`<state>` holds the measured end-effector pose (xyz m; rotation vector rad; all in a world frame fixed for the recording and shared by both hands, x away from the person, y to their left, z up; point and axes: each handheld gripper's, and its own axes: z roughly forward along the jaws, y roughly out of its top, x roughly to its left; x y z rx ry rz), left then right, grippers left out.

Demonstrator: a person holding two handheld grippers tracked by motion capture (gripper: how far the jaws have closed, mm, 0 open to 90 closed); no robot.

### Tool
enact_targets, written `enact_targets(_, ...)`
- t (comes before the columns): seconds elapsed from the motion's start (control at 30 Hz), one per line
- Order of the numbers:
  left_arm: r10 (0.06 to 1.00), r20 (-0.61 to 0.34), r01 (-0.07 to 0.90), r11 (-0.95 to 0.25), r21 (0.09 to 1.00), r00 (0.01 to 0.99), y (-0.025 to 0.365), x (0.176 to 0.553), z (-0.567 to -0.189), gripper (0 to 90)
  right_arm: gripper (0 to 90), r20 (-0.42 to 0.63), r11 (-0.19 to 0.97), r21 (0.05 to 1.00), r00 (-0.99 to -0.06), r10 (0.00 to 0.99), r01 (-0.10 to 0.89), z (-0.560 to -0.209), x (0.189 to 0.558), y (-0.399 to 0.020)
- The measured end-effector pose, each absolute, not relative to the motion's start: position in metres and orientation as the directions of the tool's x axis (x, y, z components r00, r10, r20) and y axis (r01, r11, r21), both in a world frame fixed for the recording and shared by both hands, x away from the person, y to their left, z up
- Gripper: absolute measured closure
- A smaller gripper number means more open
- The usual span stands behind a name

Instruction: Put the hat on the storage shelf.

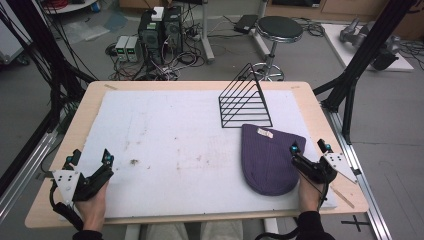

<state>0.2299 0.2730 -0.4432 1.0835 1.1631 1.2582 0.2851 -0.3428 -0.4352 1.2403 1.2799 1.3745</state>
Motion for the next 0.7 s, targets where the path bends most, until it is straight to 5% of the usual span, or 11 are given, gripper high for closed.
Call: enact_targets(0.7,0.999,-0.042,-0.104,0.042,0.994,-0.003,0.272,0.242,-0.44,16.6,8.2,0.119,-0.114,0.993,-0.154,0.981,0.038,-0.429,0.279,-0.357)
